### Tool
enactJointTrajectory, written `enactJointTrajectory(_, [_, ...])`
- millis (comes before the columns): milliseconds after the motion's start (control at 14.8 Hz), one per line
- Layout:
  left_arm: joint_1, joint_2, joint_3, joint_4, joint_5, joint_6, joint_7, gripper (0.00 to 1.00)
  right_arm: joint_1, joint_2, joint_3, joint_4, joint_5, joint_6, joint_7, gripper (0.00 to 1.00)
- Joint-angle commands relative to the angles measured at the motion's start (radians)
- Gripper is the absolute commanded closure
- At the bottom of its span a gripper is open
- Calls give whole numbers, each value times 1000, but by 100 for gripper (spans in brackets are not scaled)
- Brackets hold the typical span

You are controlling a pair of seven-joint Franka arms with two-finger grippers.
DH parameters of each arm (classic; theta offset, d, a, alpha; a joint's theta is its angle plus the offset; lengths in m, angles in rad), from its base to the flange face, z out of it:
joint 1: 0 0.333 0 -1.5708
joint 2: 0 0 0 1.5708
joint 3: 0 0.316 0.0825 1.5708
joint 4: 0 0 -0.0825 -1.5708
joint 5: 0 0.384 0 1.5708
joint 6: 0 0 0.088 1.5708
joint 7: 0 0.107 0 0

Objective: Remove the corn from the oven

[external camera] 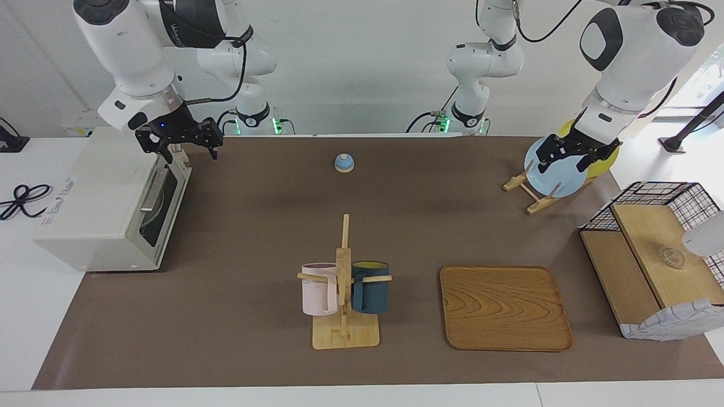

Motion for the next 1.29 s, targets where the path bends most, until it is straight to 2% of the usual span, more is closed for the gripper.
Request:
enactJointTrajectory(0, [9,-9,-8,-2,21,4,3,0,-9,-9,5,1,22,-20,12,0])
enactJointTrajectory(407, [9,-9,-8,-2,21,4,3,0,-18,-12,8,-8,24,-11,0,0])
enactJointTrajectory(475, [9,-9,-8,-2,21,4,4,0,-16,-20,8,-19,24,-4,0,11])
enactJointTrajectory(610, [9,-9,-8,-2,21,4,3,0,-15,-34,8,-47,25,-4,6,78])
enactJointTrajectory(678, [9,-9,-8,-2,21,4,3,0,-18,-38,8,-58,25,-3,4,100])
enactJointTrajectory(1220, [8,-9,-10,-3,21,8,3,0,-62,-71,3,-145,11,83,10,100])
